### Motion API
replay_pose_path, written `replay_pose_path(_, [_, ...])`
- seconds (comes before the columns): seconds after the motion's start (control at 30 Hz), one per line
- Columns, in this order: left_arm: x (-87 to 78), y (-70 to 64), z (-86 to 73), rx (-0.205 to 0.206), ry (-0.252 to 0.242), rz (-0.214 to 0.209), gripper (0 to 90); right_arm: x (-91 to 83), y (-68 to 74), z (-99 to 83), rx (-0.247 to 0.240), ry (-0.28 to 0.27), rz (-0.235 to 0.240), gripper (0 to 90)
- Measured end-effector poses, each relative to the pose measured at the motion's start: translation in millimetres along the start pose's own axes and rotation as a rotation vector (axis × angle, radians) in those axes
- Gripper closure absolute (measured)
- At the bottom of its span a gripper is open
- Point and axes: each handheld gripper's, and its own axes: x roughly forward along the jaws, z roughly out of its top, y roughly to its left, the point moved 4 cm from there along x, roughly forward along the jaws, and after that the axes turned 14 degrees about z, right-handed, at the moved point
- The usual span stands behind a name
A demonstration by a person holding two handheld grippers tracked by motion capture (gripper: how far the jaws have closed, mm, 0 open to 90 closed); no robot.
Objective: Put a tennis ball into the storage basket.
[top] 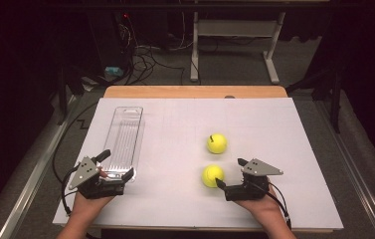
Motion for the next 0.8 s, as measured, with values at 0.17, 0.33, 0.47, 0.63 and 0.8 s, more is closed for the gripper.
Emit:
replay_pose_path(0.17, [-0.2,0.0,0.2,-0.002,-0.003,0.001,0.7,11.4,4.5,2.7,-0.008,0.012,0.02,0.0])
replay_pose_path(0.33, [-0.4,0.3,0.5,-0.004,-0.005,0.002,0.7,20.1,7.3,4.8,-0.009,0.024,0.034,0.0])
replay_pose_path(0.47, [-0.4,0.4,0.4,-0.004,-0.005,0.002,0.7,24.0,7.5,5.3,-0.008,0.033,0.039,0.0])
replay_pose_path(0.63, [-0.3,0.1,0.4,-0.003,-0.005,0.001,0.7,29.8,7.0,4.3,0.006,0.061,0.047,0.0])
replay_pose_path(0.8, [0.1,0.1,0.4,-0.003,-0.005,-0.001,0.7,37.0,7.6,1.7,0.013,0.099,0.059,0.8])
